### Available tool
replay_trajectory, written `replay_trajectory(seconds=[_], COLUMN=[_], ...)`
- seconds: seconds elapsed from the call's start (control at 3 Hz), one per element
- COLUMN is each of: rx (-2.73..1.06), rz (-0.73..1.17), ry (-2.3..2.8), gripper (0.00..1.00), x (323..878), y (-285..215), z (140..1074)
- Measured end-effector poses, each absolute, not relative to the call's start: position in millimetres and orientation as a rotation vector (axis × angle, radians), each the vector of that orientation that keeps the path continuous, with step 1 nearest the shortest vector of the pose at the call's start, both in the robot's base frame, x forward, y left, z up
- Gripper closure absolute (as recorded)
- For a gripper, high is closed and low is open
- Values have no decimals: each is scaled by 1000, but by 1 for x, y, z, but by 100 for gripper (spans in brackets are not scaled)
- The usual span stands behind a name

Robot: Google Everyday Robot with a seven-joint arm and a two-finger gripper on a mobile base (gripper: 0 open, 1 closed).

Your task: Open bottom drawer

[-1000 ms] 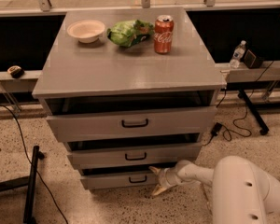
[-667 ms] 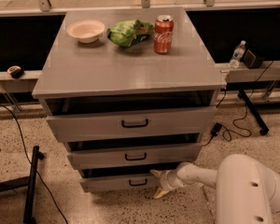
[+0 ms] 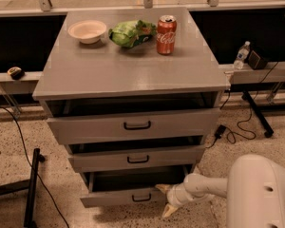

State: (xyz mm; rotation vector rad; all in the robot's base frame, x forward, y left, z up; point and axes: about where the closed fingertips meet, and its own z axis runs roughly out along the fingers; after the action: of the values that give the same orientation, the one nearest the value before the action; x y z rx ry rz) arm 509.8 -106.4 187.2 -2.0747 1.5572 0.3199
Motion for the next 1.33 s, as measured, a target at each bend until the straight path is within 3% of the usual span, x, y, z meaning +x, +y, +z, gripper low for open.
replay_trajectory(seconds=[0.67, 1.33], rx=[-2060, -1944], rz=[443, 525], ry=[1620, 1539], gripper=[25, 31], x=[444, 424], y=[-123, -117], z=[198, 237])
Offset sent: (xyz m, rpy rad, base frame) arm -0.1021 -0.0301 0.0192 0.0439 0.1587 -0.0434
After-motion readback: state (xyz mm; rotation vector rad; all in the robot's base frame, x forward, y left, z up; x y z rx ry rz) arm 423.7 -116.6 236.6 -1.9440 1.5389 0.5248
